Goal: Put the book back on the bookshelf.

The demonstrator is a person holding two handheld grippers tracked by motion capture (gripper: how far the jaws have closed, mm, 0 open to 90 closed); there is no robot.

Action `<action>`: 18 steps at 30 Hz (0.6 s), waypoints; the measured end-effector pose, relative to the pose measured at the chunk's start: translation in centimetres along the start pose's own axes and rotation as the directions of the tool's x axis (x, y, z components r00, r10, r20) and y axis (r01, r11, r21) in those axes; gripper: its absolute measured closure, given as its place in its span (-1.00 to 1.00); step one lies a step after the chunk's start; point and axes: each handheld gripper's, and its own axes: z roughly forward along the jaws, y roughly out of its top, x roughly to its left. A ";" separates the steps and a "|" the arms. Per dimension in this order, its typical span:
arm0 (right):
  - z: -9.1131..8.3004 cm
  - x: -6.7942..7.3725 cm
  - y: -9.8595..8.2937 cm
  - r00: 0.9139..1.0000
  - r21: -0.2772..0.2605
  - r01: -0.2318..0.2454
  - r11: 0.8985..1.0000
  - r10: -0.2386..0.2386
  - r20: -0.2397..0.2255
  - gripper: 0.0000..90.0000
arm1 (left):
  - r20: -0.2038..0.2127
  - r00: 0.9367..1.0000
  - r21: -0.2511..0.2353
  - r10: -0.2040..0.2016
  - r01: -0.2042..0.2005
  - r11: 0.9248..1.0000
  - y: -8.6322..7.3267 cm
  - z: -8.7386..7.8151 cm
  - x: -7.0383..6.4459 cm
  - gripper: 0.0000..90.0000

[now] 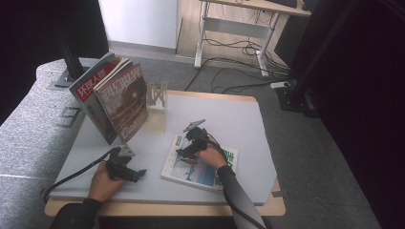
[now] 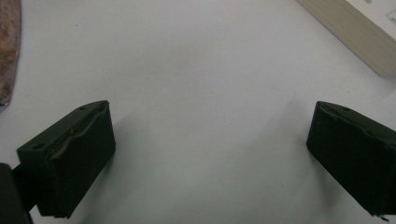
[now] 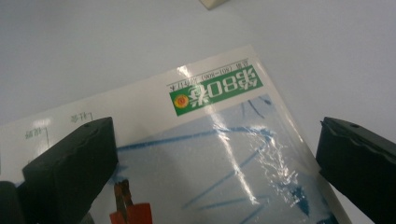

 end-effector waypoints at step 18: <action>1.0 -0.7 0.8 0.999 -0.018 -0.039 0.999 0.038 -0.018 -1.00 | 0.000 1.000 -0.001 0.000 0.000 1.000 0.0 0.0 0.0 -0.98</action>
